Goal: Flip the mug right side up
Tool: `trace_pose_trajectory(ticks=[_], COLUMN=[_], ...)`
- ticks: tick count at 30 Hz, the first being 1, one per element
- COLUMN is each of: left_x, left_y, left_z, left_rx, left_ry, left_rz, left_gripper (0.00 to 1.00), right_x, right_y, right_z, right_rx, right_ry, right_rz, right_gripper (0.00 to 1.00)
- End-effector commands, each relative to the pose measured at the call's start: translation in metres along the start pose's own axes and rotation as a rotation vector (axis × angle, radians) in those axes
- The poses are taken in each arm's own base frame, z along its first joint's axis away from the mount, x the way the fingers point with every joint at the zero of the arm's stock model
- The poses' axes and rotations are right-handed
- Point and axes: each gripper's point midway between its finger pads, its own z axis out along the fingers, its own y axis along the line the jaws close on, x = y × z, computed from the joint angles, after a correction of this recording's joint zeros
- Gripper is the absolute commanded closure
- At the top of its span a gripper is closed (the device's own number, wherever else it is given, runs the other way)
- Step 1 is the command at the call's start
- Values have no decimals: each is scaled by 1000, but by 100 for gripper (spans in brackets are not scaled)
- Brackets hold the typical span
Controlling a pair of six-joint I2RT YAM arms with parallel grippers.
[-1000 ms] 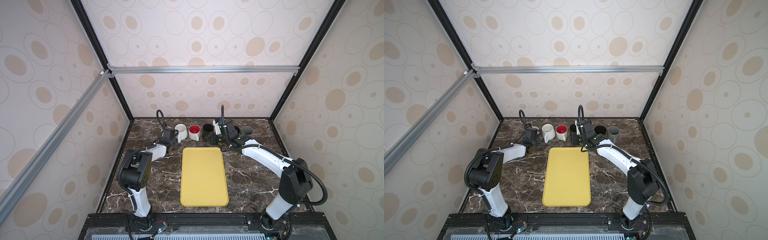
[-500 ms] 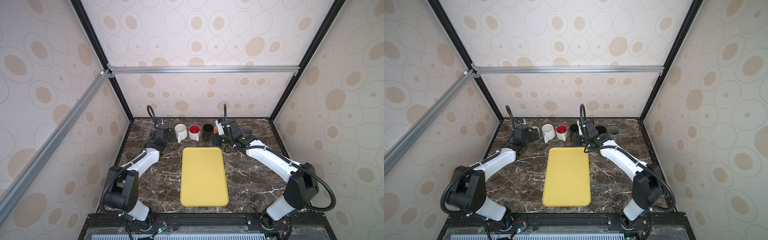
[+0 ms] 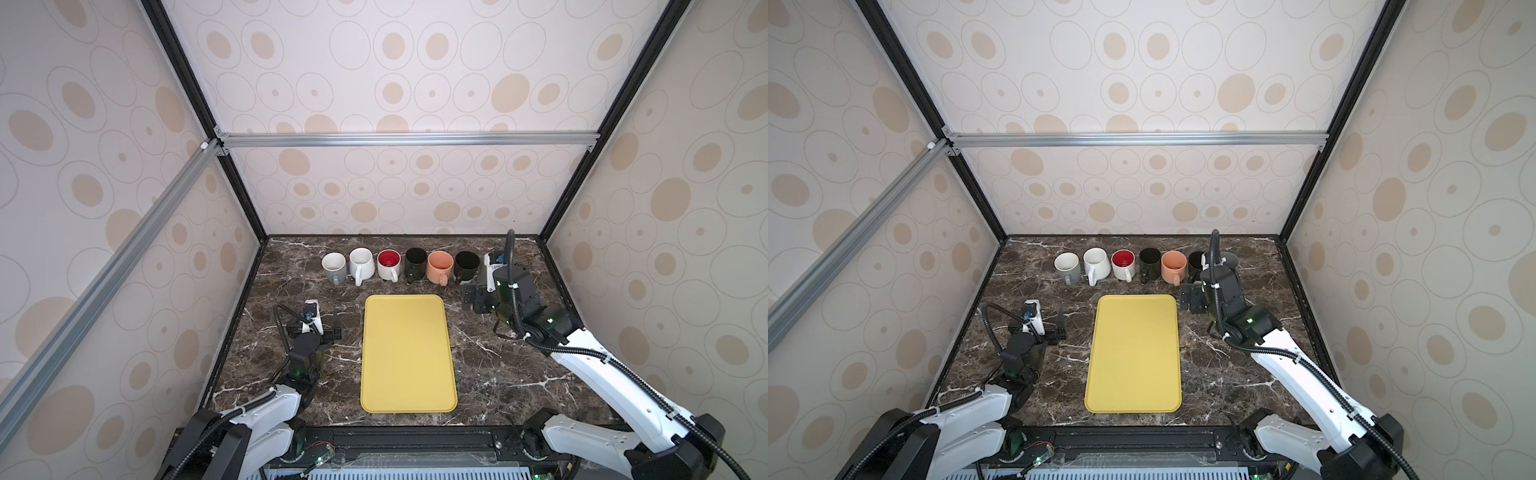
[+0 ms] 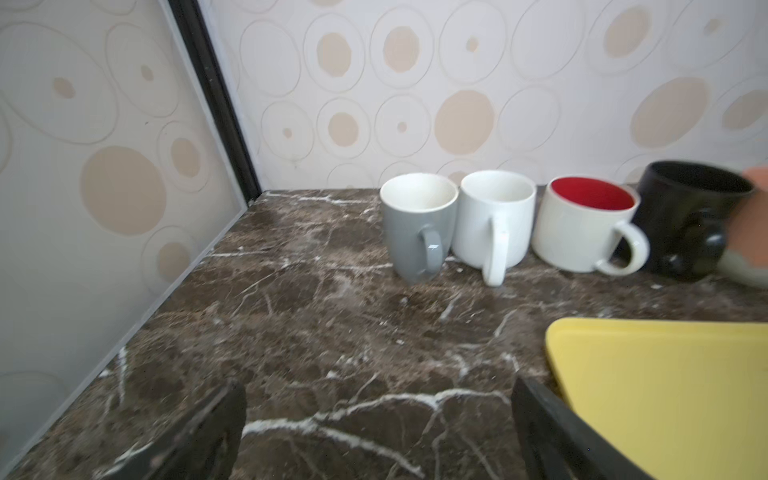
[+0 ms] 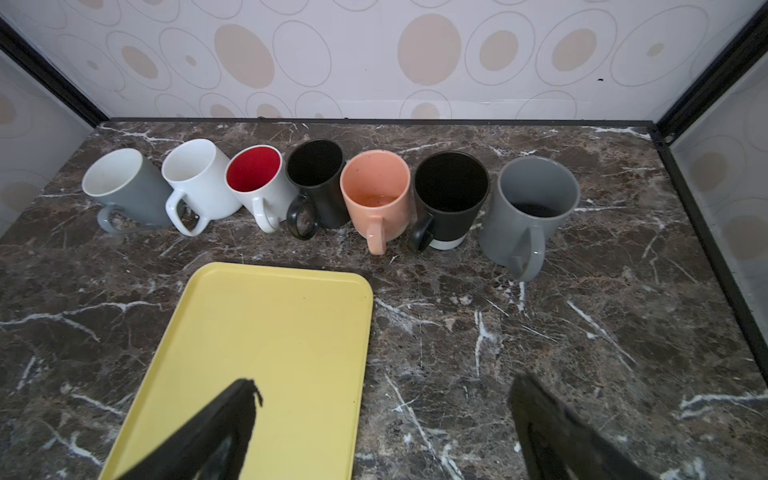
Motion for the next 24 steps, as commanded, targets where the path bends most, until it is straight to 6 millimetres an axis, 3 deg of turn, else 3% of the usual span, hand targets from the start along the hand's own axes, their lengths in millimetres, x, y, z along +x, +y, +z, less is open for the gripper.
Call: trace_pose_trajectory(ticks=[1,7,9,11,20,24], left_x=[-63,-27,-32,-28,-9,-6], left_y=[20,50,52,59,54,56], left_z=[-3,0,-5,2,23,38], left_rx=[-116,-225,-230,-276,-172,-186], left_ry=[-232,-207,-257,-237,-200,-157], left_rz=[-1,-13,15,11,10,0], left_gripper=[0,0,0,0,0,0], right_x=[4,14,16,18,32,39], right_y=[-12,-32,-35,-41,-63,-91], right_z=[-6,-7,-5,-1,29,46], right_rx=[36,117,133,172,311,392], right_ry=[-68,-159,-179,-193,-232,-239], right_rz=[-36,-177,-207,-223,-200,-182], right_gripper=[2,2,2,2,2,2])
